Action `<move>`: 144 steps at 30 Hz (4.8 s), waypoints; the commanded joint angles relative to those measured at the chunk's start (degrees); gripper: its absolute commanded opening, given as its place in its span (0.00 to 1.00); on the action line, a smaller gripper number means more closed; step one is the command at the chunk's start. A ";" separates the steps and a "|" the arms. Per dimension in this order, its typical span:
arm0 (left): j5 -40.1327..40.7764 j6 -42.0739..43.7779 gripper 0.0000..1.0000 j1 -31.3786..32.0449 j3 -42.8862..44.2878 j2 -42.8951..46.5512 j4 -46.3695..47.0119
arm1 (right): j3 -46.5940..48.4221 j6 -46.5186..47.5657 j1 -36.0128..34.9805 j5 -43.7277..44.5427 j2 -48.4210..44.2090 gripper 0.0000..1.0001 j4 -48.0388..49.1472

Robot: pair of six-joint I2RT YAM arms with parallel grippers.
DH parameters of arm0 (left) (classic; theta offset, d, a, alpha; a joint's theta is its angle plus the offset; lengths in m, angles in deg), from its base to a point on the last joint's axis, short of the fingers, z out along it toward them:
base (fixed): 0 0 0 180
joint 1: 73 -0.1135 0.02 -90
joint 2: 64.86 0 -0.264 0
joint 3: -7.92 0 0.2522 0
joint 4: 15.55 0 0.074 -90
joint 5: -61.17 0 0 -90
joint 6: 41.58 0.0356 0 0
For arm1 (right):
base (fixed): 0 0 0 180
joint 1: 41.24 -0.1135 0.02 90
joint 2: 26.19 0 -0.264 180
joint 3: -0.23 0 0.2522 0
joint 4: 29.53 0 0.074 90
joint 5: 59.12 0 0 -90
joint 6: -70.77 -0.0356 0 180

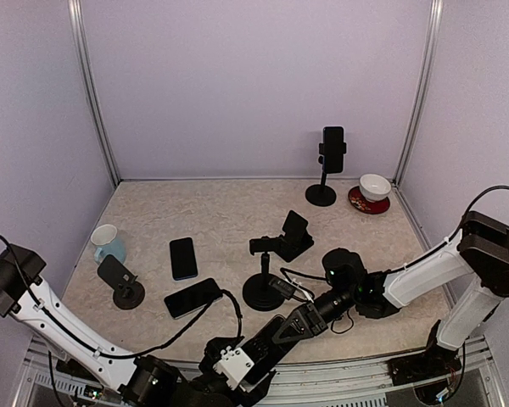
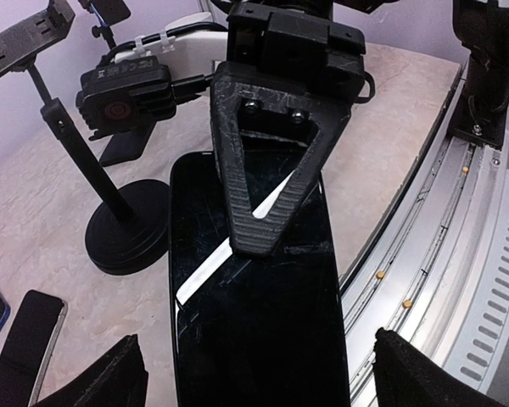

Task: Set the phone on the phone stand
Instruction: Pass from the left arm to the right, then pass from the right arm to the left, then pass from the left arm to the right

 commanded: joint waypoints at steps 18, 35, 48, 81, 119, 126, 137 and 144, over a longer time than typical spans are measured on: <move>-0.90 2.67 0.99 1.95 -17.78 23.74 28.17 | -5.96 16.49 0.00 23.03 -34.25 0.00 6.16; -26.77 10.13 0.85 -11.20 -15.37 16.77 53.88 | -19.25 14.90 -5.00 34.00 -44.58 0.00 36.01; -40.84 10.36 0.64 -17.06 -9.00 9.81 60.57 | -19.15 13.91 -7.86 35.34 -40.45 0.00 42.09; -43.98 9.19 0.00 -20.58 -8.35 10.24 59.61 | -16.90 17.42 -8.13 37.88 -45.12 0.67 25.05; -51.86 8.22 0.00 -19.44 -1.81 20.30 13.85 | 11.44 42.39 -8.05 15.80 -34.38 0.56 -42.62; -53.47 8.88 0.00 -19.35 -1.57 19.66 14.55 | 11.24 42.03 -8.05 13.06 -31.84 0.39 -41.14; -53.49 9.20 0.00 -19.18 -0.83 18.47 13.71 | 10.93 42.40 -8.10 8.40 -29.84 0.01 -40.50; -52.34 9.48 0.27 -19.09 -2.09 20.07 15.22 | 10.16 41.74 -8.05 7.60 -31.70 0.00 -38.23</move>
